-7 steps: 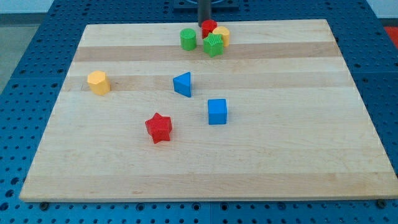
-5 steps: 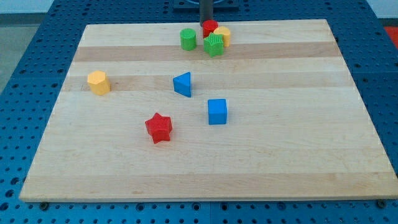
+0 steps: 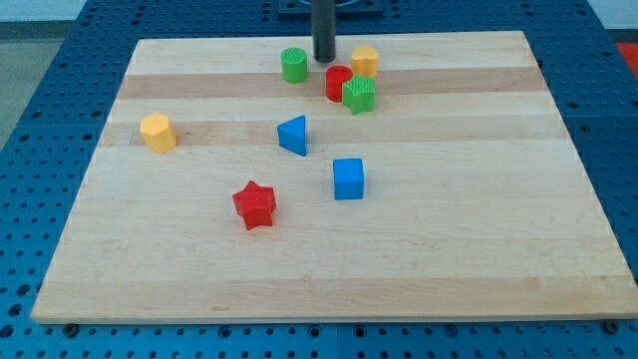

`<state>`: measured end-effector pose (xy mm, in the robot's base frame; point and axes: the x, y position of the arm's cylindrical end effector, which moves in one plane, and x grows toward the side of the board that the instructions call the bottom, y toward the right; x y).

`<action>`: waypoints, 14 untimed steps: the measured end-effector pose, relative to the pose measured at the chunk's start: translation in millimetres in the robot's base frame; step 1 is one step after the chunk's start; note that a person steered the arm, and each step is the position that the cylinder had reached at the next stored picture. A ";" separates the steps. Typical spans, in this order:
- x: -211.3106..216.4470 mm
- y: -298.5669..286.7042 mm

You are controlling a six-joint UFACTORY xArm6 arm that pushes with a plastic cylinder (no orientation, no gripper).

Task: Move the blue triangle into the red star

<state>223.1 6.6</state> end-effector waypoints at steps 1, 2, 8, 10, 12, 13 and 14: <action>2.9 8.2; 22.8 8.2; 185.7 -6.2; 137.3 -20.5; 145.2 -28.1; 145.2 -31.0; 145.3 -47.6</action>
